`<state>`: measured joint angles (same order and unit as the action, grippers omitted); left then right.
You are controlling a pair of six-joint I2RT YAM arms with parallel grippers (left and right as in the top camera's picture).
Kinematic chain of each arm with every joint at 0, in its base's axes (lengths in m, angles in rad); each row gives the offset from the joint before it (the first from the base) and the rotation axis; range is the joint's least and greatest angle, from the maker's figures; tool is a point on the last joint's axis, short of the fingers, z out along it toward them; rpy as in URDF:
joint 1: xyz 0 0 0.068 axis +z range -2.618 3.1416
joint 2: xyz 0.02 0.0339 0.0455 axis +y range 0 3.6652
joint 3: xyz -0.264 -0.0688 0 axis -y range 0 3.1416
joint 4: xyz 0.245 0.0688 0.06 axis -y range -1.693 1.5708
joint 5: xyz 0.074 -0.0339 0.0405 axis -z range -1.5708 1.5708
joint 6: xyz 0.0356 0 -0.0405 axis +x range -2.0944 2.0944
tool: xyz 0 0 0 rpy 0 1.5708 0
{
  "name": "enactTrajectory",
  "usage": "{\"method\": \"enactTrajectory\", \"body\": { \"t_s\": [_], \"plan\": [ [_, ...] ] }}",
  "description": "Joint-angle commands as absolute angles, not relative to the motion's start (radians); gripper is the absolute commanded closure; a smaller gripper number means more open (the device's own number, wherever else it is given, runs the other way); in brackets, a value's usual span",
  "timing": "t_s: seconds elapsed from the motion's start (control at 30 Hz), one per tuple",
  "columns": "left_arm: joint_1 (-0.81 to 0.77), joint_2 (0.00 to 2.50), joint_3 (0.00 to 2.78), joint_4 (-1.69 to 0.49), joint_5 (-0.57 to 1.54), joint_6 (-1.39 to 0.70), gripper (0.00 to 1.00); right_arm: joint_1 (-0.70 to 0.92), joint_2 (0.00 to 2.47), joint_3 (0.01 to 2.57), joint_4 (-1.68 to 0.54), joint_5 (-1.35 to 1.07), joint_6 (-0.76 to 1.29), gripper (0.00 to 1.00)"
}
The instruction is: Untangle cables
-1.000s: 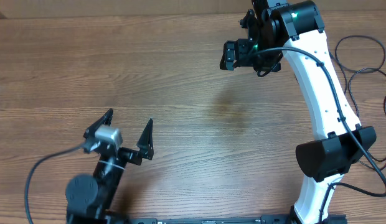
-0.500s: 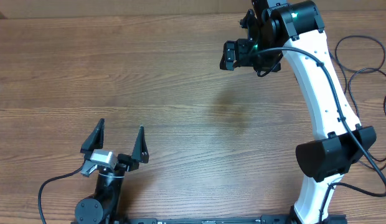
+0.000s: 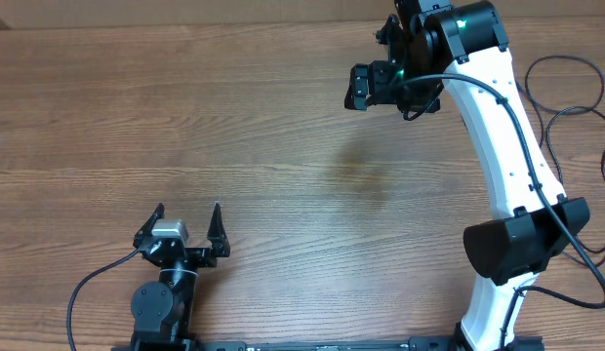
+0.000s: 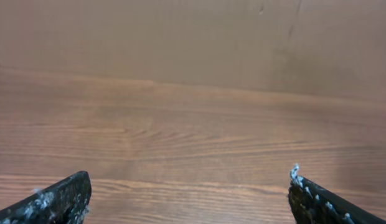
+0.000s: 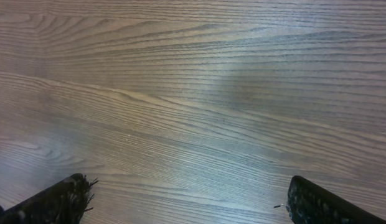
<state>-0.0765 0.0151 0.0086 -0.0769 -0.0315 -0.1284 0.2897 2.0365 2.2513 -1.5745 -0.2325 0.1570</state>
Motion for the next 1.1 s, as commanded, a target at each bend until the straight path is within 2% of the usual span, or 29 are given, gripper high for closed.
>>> {"method": "enactTrajectory", "body": {
  "t_s": [0.0,1.07],
  "plan": [
    [-0.062,0.002,0.005,-0.075,-0.076,-0.101,0.00,0.289,2.039,2.250,-1.572,-0.237,0.155,0.00],
    [-0.038,0.004,0.005,-0.073,-0.067,-0.082,0.00,0.289,2.039,2.250,-1.572,-0.237,0.155,0.00]
  ]
}}
